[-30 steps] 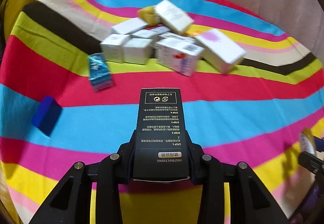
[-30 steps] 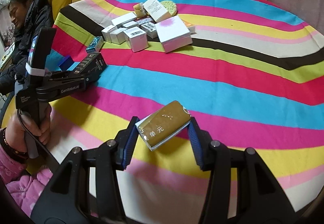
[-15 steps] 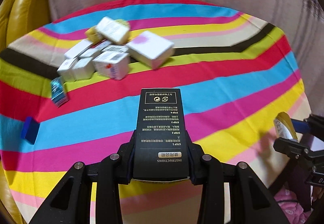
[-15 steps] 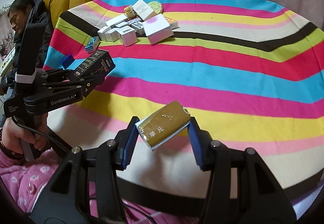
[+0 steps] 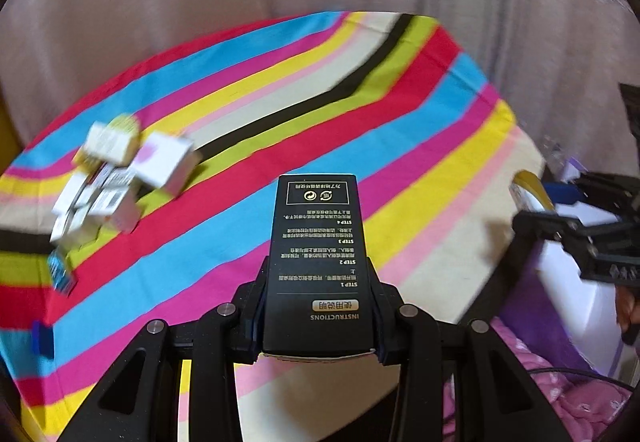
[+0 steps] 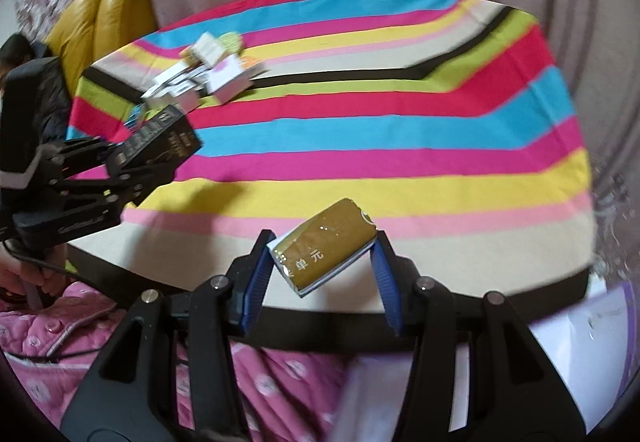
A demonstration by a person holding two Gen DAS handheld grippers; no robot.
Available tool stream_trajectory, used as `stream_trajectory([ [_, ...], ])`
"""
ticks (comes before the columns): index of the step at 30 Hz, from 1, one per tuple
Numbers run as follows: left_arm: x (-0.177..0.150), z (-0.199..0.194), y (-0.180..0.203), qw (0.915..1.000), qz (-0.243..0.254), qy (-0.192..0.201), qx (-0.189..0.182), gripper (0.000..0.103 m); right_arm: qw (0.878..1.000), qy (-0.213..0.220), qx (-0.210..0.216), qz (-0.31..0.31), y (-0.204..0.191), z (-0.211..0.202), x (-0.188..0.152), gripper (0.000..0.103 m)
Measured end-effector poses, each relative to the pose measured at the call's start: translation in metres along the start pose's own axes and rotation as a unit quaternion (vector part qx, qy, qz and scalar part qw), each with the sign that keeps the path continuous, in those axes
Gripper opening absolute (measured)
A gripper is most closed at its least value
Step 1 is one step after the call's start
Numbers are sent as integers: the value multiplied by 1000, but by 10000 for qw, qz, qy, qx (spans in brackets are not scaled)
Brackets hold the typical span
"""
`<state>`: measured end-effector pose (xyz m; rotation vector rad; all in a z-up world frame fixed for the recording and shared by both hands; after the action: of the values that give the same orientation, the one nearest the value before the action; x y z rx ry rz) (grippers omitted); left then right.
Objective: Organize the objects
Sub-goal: 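Carry both boxes to the purple-rimmed storage box and release them inside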
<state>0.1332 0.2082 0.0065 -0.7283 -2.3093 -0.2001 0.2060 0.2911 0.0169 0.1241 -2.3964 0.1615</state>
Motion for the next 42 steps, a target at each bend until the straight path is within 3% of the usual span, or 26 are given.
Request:
stream_trajectory([
  [6,10,-5,62,9964,661,-16,-535,40,9979,36,-363,544,48,-22,-23,53],
  [14,13,-7,149,9806,1603,-192,-1111,40,9900,-66,-948,1043,97,-45,-65,53],
  [20,10,-7,217,9577,2346,-350,-1626,40,9827,-58,-1276,1338,131,-65,-82,53],
  [24,6,-8,248,9448,2753,-348,-1744,40,9777,-51,-1585,1380,151,-80,-89,53],
  [33,-8,-7,299,9234,2879,-484,-2491,41,9616,-102,-2210,1621,197,-111,-107,53],
  [35,-11,-7,304,9209,2804,-490,-2662,42,9598,-147,-2270,1643,202,-111,-111,53],
  [36,-12,-6,304,9209,2763,-517,-2701,49,9592,-185,-2291,1647,203,-110,-112,54],
  [37,-13,-4,302,9234,2720,-526,-2657,63,9585,-221,-2315,1647,205,-110,-114,56],
  [40,-2,-4,285,9371,2480,-294,-2441,80,9551,-305,-2421,1678,208,-108,-117,78],
  [42,11,-6,266,9474,2194,-114,-2329,85,9538,-228,-2489,1666,207,-112,-112,80],
])
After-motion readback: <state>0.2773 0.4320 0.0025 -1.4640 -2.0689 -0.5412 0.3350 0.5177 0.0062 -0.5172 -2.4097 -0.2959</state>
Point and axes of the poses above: each gripper's, at about its wrist camera, not at the fingertips, and z roughly the way its jaws point, y to its right, x to its top, the point moved 10 cm from there along z, roughly the way its jaws point, and after that the axes turned 2 degrees about -z, right-handed, at the moved point
